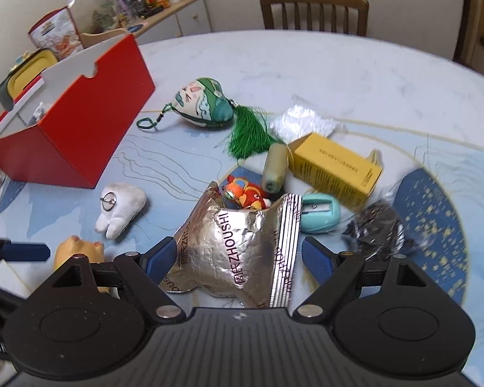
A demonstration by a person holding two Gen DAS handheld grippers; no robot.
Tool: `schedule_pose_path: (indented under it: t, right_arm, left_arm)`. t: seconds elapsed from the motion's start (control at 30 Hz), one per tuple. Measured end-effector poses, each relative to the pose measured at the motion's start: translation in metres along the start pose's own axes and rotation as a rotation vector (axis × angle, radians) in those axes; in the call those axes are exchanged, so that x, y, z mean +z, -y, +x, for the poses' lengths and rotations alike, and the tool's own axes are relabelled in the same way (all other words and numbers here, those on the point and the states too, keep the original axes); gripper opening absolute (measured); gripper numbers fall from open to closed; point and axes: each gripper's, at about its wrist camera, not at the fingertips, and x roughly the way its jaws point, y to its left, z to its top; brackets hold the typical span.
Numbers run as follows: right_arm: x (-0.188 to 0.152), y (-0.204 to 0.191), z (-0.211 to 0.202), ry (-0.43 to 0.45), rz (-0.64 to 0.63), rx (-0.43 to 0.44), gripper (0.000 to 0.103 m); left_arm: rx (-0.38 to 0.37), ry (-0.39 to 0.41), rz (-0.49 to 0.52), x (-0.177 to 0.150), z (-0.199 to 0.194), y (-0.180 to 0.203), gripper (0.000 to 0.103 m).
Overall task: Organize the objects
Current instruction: 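Grasp the silver foil bag with the right gripper while the left grasps the bread-shaped squishy toy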
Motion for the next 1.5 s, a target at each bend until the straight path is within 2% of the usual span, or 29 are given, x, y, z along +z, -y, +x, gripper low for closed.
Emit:
schedule_pose_path:
  t: [0.2, 0.57, 0.67, 0.8, 0.9, 1.2, 1.5]
  right_arm:
    - [0.001, 0.001, 0.009, -0.021, 0.042, 0.008, 0.085]
    - [-0.001, -0.001, 0.008, -0.029, 0.044, 0.007, 0.083]
    - [-0.002, -0.001, 0.007, -0.032, 0.042, 0.012, 0.078]
    - [-0.004, -0.004, 0.004, -0.032, 0.037, 0.031, 0.062]
    - [-0.004, -0.009, -0.001, -0.029, 0.027, 0.031, 0.057]
    - [-0.007, -0.009, -0.027, 0.013, 0.045, 0.047, 0.055]
    - [0.002, -0.014, -0.066, 0.074, 0.063, 0.070, 0.055]
  left_arm:
    - [0.004, -0.015, 0.006, -0.002, 0.005, 0.003, 0.092]
    - [-0.037, -0.022, 0.027, -0.003, 0.004, 0.009, 0.065]
    - [-0.028, -0.017, 0.044, -0.004, 0.004, 0.012, 0.063]
    - [-0.027, -0.014, 0.039, -0.004, 0.003, 0.011, 0.062]
    - [-0.024, -0.012, 0.032, -0.004, 0.002, 0.009, 0.061]
    - [-0.030, 0.022, 0.005, 0.003, -0.011, -0.004, 0.061]
    - [-0.048, 0.076, 0.000, 0.021, -0.040, -0.019, 0.061]
